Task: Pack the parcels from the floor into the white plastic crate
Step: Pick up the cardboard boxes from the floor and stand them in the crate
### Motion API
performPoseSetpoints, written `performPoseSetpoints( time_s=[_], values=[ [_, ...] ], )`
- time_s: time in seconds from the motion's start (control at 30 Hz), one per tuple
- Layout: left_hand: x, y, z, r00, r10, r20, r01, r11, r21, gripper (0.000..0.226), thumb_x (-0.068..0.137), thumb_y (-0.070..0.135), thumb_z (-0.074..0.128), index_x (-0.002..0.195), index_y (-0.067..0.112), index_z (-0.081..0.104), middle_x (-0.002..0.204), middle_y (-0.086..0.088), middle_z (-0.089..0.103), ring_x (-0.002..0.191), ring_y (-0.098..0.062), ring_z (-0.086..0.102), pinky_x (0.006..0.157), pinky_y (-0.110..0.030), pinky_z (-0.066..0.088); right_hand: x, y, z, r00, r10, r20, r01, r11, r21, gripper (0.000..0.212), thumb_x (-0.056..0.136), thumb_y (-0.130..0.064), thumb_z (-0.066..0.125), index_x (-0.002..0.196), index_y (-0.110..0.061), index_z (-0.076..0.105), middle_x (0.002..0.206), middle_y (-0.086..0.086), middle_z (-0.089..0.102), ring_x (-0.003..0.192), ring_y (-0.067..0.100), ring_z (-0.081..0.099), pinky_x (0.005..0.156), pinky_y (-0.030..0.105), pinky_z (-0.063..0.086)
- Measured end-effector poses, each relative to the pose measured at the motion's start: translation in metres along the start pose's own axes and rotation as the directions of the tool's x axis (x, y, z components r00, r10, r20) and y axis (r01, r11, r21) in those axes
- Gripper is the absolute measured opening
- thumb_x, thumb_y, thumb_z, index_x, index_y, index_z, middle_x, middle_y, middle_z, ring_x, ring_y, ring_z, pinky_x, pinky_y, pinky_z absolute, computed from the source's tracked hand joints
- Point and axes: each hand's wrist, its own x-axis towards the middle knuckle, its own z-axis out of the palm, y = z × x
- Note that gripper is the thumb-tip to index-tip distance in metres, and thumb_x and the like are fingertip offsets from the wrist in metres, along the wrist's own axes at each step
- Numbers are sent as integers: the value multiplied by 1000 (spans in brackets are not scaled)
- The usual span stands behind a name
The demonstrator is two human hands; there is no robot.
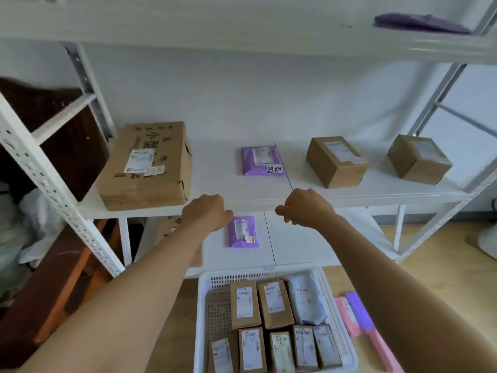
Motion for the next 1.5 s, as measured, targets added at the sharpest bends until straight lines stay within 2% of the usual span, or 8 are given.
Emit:
performPoseSetpoints(
  time_s=[0.17, 0.33, 0.53, 0.7, 0.83, 1.17, 1.27, 1.5],
  values=[
    [-8, 6, -6, 999, 44, 0, -44, 999, 28, 22, 87, 34, 45, 86, 15, 56, 81, -3, 57, 77, -25, 56, 61, -26, 39, -18, 15, -11, 998, 27, -60, -29, 999, -29, 42, 84, -36, 56, 52, -14, 40, 58, 3, 43, 54, 19, 43, 51, 24, 32],
    [-17, 26, -5, 998, 55, -5, -55, 998, 31, 24, 86, 34, 47, 88, 14, 58, 87, -6, 60, 78, -26, 55, 62, -26, 39, -38, 45, -19, 996, 73, -51, -73, 997, 8, 28, 81, -31, 56, 61, -13, 61, 55, -2, 52, 57, 16, 50, 57, 26, 39],
    [-39, 87, 17, 996, 84, 41, -85, 996, 13, 28, 87, 37, 48, 98, 15, 60, 101, -8, 61, 90, -29, 57, 69, -29, 42, -69, 114, -25, 992, 122, -8, -122, 992, 28, 31, 79, -29, 55, 51, -20, 62, 54, 0, 53, 56, 17, 51, 51, 25, 36],
    [-76, 169, 53, 995, 82, 59, -82, 997, 12, 22, 88, 27, 46, 92, 12, 60, 85, -6, 56, 77, -26, 52, 57, -25, 31, -108, 210, -37, 991, 130, 41, -133, 989, 68, 30, 79, -27, 55, 50, -23, 63, 70, 6, 67, 68, 22, 59, 65, 31, 49],
    [-103, 234, 93, 992, 50, 118, -50, 999, -3, 23, 89, 26, 45, 95, 10, 60, 94, -8, 57, 83, -27, 50, 66, -27, 36, -144, 300, -46, 984, 156, 90, -164, 982, 91, 28, 83, -27, 56, 56, -23, 60, 69, -2, 62, 73, 17, 57, 58, 23, 42],
    [-124, 365, 158, 995, 32, 96, -25, 997, -76, 25, 87, 26, 46, 108, 16, 57, 105, -8, 61, 91, -29, 55, 70, -29, 39, -162, 436, -51, 985, 171, -11, -167, 973, 160, 7, 79, -25, 63, 80, -22, 69, 81, 7, 68, 85, 23, 61, 67, 27, 40],
    [-116, 387, 176, 992, 36, 121, -26, 996, -84, 26, 87, 26, 47, 109, 15, 56, 106, -8, 60, 85, -27, 51, 70, -29, 38, -153, 467, -44, 981, 191, -17, -186, 969, 161, 15, 79, -24, 64, 92, -22, 70, 90, 9, 68, 81, 22, 56, 66, 26, 37],
    [-60, 476, 236, 981, 41, 192, -15, 990, -138, 32, 88, 25, 46, 118, 18, 51, 123, -7, 50, 107, -29, 51, 73, -31, 36, -96, 552, -38, 982, 184, 51, -190, 969, 160, 26, 80, -16, 61, 105, -23, 66, 91, 8, 70, 76, 18, 53, 65, 23, 34]
  ],
)
